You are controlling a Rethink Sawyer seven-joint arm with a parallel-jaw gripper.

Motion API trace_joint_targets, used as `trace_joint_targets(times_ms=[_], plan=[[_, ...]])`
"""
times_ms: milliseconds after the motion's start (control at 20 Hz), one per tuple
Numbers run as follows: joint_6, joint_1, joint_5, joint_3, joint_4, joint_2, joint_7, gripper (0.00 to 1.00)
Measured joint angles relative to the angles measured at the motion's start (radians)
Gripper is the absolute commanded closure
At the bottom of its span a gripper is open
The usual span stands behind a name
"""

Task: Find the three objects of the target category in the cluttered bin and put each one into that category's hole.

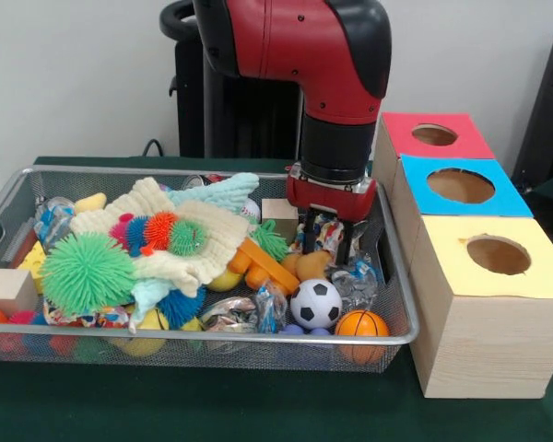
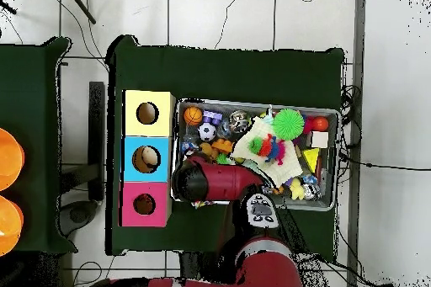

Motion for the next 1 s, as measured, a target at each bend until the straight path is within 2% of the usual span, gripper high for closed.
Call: trace_joint_targets(times_ms=[250,750,1000], plan=[[0.000,0.000,0.000,-0.002,0.000,-0.001,0.000,1.00],[0.010,-0.002,0.001,-0.003,0.000,-0.051,0.000,1.00],[0.025,-0.024,0.001,-0.001,-0.008,-0.047,0.000,1.00]])
